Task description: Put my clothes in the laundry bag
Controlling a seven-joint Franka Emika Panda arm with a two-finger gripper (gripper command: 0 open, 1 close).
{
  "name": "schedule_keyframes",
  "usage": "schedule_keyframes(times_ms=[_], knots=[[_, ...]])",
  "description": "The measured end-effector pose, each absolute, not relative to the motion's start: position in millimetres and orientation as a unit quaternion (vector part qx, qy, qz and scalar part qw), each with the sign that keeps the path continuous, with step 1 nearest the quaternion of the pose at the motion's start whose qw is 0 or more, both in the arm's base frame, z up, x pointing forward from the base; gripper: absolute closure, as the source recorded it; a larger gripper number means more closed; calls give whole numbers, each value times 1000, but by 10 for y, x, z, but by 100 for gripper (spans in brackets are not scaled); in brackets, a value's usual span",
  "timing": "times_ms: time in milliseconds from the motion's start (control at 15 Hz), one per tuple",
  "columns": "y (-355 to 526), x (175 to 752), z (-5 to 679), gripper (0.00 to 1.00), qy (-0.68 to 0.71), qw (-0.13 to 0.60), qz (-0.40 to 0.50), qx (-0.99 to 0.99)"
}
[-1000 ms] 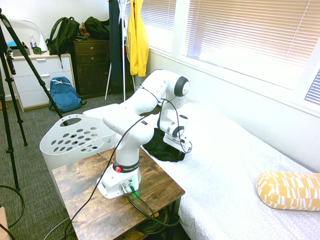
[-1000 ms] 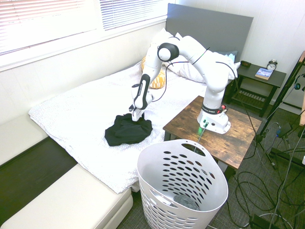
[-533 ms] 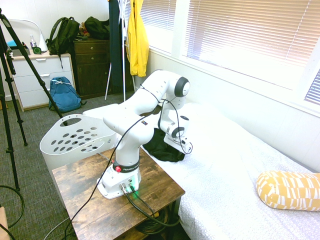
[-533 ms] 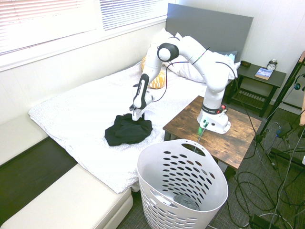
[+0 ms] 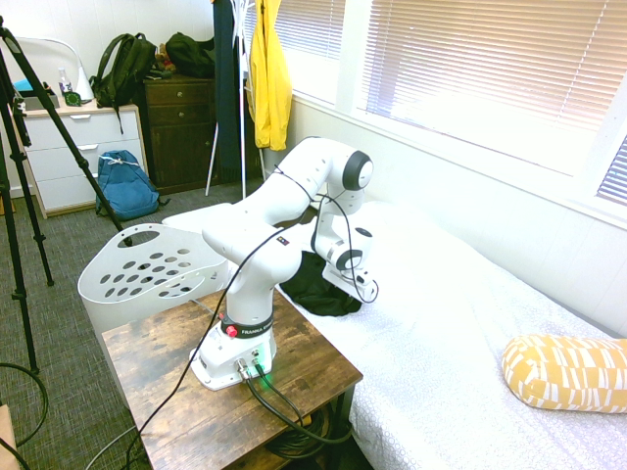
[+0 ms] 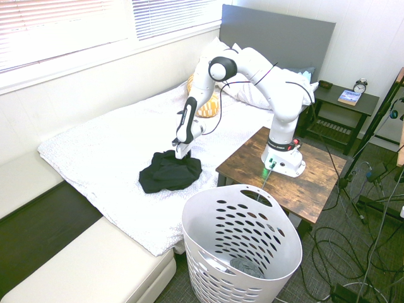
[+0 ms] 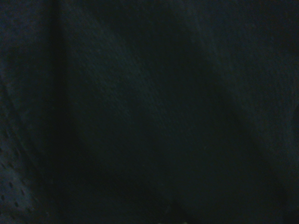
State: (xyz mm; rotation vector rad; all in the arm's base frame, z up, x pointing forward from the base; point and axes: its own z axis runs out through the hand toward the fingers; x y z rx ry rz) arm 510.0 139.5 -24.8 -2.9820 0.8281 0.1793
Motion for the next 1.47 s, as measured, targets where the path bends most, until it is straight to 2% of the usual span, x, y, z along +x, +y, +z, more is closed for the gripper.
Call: schedule_keyframes(times_ms=[533,800,1133,1467], knots=[[1345,5136,-191,100,282,28,65,-957],[1385,5248,202,100,284,35,55,-957],[1870,5315,1549,100,273,16,36,-961],[2881,4917,3583,100,242,-7,8,-970]])
